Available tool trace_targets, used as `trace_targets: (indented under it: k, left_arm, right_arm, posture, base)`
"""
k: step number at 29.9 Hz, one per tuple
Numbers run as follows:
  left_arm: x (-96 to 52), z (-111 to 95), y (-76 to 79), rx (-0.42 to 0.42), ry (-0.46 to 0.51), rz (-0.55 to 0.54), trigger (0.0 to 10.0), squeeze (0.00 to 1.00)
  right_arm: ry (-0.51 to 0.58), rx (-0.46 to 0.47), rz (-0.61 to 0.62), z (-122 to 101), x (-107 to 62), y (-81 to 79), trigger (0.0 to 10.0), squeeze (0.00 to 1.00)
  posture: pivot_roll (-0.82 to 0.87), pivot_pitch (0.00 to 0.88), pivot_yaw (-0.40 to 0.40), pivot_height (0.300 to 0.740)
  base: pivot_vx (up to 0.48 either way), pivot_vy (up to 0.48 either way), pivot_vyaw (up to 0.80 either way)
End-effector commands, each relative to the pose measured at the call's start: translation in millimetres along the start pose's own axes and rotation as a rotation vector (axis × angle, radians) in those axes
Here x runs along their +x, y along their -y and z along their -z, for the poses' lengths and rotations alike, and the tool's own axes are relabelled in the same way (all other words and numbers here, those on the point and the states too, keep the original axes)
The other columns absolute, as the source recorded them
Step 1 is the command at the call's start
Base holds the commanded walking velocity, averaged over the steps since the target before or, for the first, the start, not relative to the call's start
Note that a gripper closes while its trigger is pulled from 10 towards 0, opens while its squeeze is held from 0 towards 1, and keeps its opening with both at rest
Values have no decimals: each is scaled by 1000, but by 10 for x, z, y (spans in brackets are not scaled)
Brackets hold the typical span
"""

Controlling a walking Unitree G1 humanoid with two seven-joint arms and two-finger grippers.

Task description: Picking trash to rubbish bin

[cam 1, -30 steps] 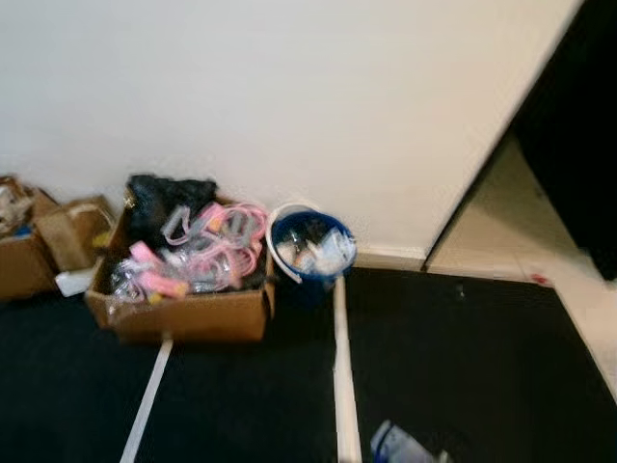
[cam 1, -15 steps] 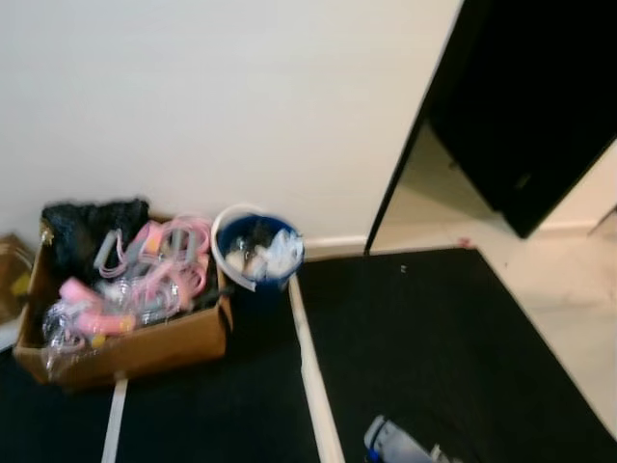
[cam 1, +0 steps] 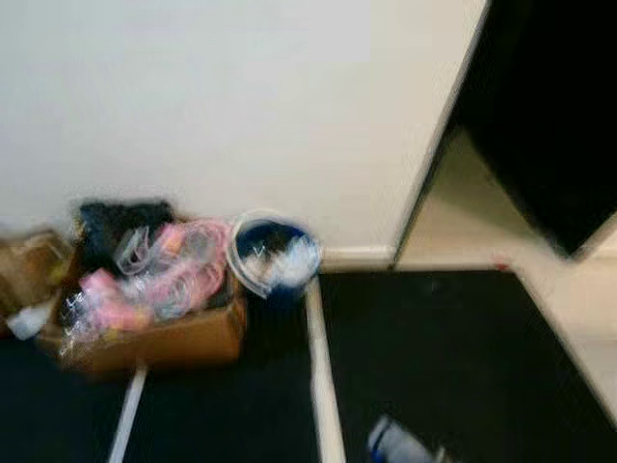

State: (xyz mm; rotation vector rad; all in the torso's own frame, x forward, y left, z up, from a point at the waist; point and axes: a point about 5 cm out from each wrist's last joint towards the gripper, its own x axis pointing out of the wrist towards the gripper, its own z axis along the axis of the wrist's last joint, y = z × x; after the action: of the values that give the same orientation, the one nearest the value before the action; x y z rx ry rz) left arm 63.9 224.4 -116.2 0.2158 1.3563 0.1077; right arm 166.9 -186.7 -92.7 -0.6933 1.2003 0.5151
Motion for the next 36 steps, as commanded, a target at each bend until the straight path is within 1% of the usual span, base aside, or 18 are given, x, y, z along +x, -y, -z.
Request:
trace_targets:
  k: [1,18,36]
  left_arm:
    - [-3,52,13,-12,-18,4,10000,0]
    - [-2,31,49,-5,-13,15,10000,0]
    - [-4,63,56,5,-21,18,10000,0]
  right_arm:
    - [-7,12,-10,13,7,-48,10000,0]
    - [-10,19,-9,26,6,-41,10000,0]
    - [-15,23,-16,43,9,-62,10000,0]
  posture:
    - [93,28,-21,740]
    - [86,28,-25,740]
    - [85,42,-21,740]
  base:
    - [0,-465,0]
    - [0,-465,0]
    - [0,-465,0]
